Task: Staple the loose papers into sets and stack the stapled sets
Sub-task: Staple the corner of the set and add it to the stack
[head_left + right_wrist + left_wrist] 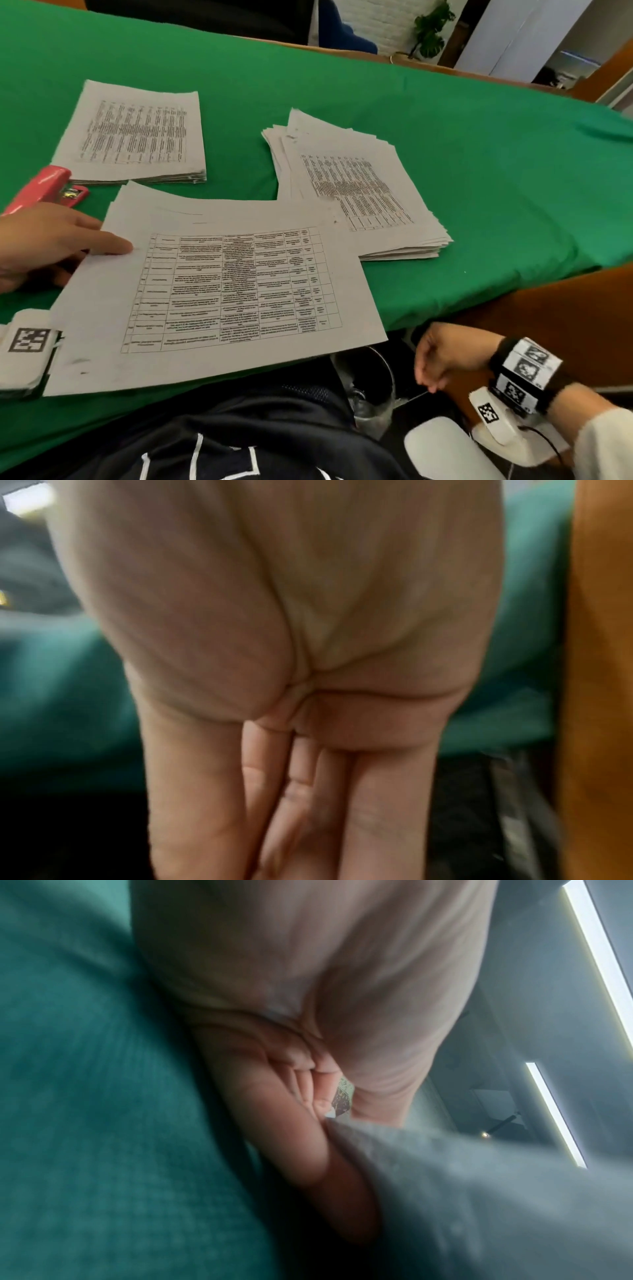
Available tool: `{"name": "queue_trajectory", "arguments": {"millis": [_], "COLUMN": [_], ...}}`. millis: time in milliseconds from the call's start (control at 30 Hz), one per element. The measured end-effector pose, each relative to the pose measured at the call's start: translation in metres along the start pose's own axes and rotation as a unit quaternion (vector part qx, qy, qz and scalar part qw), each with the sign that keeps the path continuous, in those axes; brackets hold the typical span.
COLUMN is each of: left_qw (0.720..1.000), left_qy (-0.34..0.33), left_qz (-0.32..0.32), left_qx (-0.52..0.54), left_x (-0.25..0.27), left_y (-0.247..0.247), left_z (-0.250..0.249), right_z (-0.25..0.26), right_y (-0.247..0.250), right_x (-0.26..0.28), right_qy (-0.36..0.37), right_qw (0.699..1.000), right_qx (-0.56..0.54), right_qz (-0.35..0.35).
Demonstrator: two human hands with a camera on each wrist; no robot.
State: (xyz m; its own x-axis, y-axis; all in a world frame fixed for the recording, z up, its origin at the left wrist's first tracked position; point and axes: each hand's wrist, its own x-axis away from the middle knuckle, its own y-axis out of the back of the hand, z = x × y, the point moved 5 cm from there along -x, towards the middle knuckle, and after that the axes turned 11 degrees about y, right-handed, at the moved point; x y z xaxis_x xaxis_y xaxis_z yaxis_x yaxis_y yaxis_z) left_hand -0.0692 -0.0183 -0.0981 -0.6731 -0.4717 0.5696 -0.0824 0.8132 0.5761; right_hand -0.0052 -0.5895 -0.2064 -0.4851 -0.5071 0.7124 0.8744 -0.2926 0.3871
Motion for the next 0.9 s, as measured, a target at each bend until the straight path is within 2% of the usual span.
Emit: {"name": "queue_trajectory", "arguments": {"millis": [67,167,233,333,400,467,533,667,800,900], "left_qw": [1.000,1.000,0.999,1.000,1.000,0.999,0.999,0.999,0.997,0.997], "left_qy": [-0.003,0.008,0.018,0.006,-0.005,-0.006,0.007,0.006,0.003,-0.009], "left_qz": [-0.003,0.019,0.035,0.019,0.011,0.010,0.009,0.016,0.028,0.023], "left_qx": [0.012,0.016,0.015,0.014,0.023,0.033,0.036,0.050,0.068,0.071], "left_x": [-0.001,-0.008,-0.016,-0.001,0.000,0.001,0.002,0.000,0.003,0.009], "left_y": [0.001,0.000,0.001,-0.001,-0.002,-0.004,-0.004,-0.004,-0.008,-0.008], "left_z": [0.000,0.007,0.012,0.005,0.004,0.005,0.005,0.005,0.002,0.001], "right_z": [-0.025,-0.051,-0.062,-0.064,-0.058,-0.057,-0.073,-0.088,-0.055,-0.021], "right_y": [-0.006,-0.003,-0.001,-0.003,-0.008,-0.007,-0.003,-0.005,-0.008,-0.016], "right_x": [-0.021,-0.053,-0.075,-0.106,-0.115,-0.123,-0.135,-0.139,-0.116,-0.088], "right_qy": [-0.030,-0.067,-0.087,-0.104,-0.110,-0.102,-0.117,-0.142,-0.092,-0.040], "right_qw": [1.000,0.996,0.993,0.988,0.972,0.959,0.963,0.969,0.971,0.968], "right_qx": [0.004,0.033,0.059,0.108,0.205,0.265,0.241,0.198,0.220,0.248], "right_qz": [0.006,-0.043,-0.052,-0.030,0.000,-0.021,-0.043,-0.031,-0.031,0.025]}}
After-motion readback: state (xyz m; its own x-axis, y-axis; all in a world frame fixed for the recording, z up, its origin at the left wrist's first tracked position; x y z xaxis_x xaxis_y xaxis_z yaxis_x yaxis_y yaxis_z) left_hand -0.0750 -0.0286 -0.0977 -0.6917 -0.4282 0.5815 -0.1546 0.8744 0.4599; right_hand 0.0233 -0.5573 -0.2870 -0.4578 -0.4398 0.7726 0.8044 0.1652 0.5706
